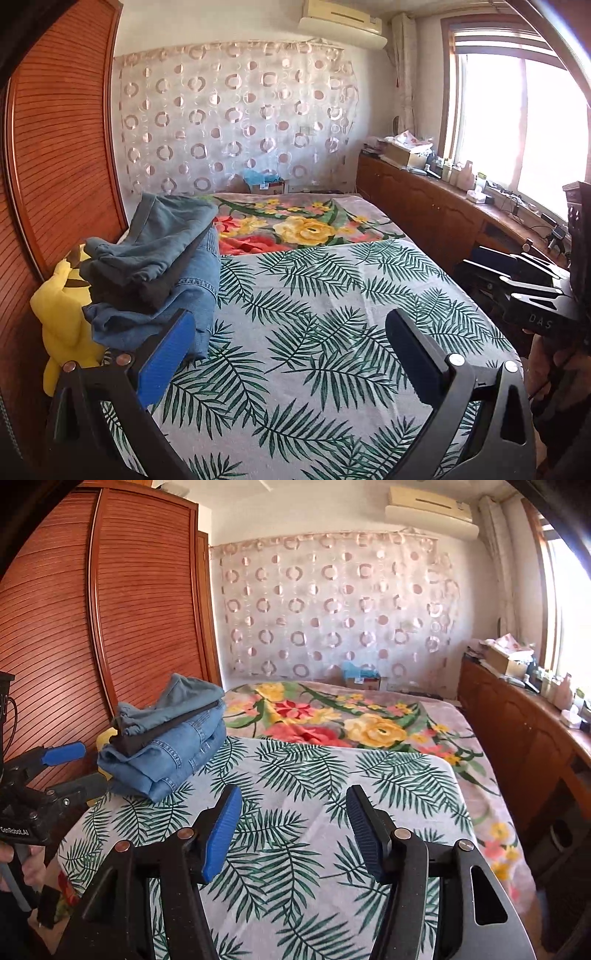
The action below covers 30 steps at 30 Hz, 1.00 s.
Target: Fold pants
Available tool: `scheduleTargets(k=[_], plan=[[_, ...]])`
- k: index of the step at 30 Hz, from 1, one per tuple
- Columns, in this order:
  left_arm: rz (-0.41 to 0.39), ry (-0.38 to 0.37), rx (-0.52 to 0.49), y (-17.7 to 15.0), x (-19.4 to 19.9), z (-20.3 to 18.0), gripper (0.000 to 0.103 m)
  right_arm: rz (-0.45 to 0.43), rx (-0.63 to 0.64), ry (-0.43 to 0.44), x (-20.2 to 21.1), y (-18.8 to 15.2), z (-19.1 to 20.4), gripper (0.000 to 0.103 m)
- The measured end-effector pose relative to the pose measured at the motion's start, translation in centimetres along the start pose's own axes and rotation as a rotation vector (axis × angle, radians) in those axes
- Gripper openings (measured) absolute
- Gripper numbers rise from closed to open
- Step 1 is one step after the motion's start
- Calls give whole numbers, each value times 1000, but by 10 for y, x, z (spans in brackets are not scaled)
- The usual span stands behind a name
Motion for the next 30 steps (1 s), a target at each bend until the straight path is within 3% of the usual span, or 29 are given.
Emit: scheduleTargets(k=[7,14,30], plan=[[-57,28,-20,5,29,-15,103,-73,-43,-24,38,-16,7,62],[-99,39,-17,2,50,-19,103,-132,-71,-58,47,-32,20,73],[-106,69,6,-2,51,-12,103,-131,-64,-60,44,-42,16,74]])
Point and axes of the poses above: each gripper's, at about its wrist camera, not at the fingertips, and x roughly against the way its jaws point, z to its left, y to its top, the point moved 1 cm from there along -x, roughly the way its jaws point, and after that the axes turned 13 degrees about z, right-handed, at the moved point
